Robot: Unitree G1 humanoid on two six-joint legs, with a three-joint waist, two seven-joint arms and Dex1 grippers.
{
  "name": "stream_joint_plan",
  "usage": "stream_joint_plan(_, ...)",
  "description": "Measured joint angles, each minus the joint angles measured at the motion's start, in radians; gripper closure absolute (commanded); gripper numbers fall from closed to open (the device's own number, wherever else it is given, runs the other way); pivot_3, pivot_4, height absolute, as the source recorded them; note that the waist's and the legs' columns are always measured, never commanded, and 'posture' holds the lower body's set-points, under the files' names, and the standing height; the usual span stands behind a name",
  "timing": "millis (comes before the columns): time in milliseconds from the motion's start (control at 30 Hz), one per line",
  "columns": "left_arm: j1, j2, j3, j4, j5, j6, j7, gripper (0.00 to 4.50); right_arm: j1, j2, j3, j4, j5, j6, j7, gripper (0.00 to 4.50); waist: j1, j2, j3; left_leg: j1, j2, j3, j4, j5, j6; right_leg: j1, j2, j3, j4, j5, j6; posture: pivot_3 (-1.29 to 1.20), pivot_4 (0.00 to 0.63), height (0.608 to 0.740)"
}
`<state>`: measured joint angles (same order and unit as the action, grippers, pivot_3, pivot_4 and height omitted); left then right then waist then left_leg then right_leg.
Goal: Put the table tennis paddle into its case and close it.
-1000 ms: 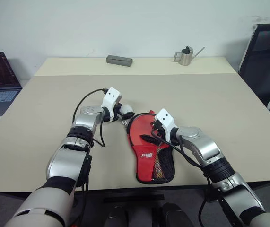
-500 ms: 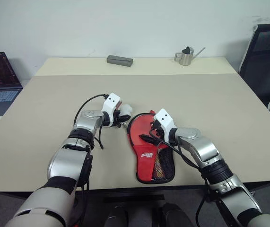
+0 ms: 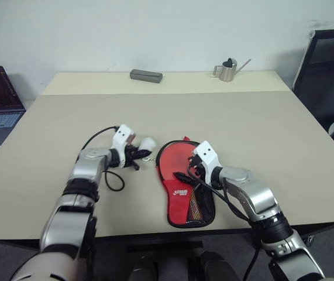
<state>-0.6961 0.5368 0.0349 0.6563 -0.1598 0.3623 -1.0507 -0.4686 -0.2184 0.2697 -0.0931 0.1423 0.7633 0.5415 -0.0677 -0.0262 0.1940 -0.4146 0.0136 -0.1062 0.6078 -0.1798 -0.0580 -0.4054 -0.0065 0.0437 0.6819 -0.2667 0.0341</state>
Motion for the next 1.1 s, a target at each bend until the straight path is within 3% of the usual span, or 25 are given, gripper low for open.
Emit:
stream_joint_plan(233,0.079,0.072,0.045,-0.235,-0.099,0.157,-0.003,4.24,-0.032,0.036,-0.002,0.076,-0.010,-0.020,-0.019,0.00,0.006,-0.005,-0.003,0.006,0.001,0.001,0.000,0.003,-0.004,0.004,0.000,0.000,-0.001,0.004,-0.003,0.00,0.150,0.740)
stream_joint_plan(400,0.079,0.079,0.048,-0.267,-0.114,0.179,0.021,4.24,-0.120,0.072,0.027,0.247,-0.043,-0.117,-0.008,0.00,-0.010,-0.005,-0.003,0.020,0.002,0.001,-0.001,0.003,-0.004,0.016,0.000,0.000,-0.002,0.002,-0.009,0.00,0.150,0.740)
stream_joint_plan(767,0.077,0.090,0.033,-0.306,-0.112,0.198,0.036,4.24,-0.249,0.111,0.039,0.521,-0.083,-0.316,0.049,0.00,-0.016,-0.005,-0.003,0.021,0.002,0.001,-0.007,0.003,-0.004,0.016,0.000,-0.001,-0.002,0.003,-0.005,0.00,0.150,0.740)
stream_joint_plan(900,0.012,0.084,-0.018,-0.209,-0.062,0.119,0.040,4.24,-0.220,0.112,0.038,0.519,-0.085,-0.346,0.044,0.00,-0.014,-0.005,-0.005,0.022,0.001,0.000,-0.009,0.003,-0.004,0.016,0.000,-0.001,-0.002,0.003,-0.006,0.00,0.150,0.740)
stream_joint_plan(1100,-0.175,0.000,-0.107,0.107,0.061,-0.119,0.091,4.24,-0.178,0.116,0.038,0.488,-0.088,-0.357,0.027,0.00,-0.013,-0.005,-0.015,0.022,0.001,0.001,-0.009,0.003,-0.004,0.017,0.000,-0.001,-0.004,0.001,-0.007,0.00,0.150,0.740)
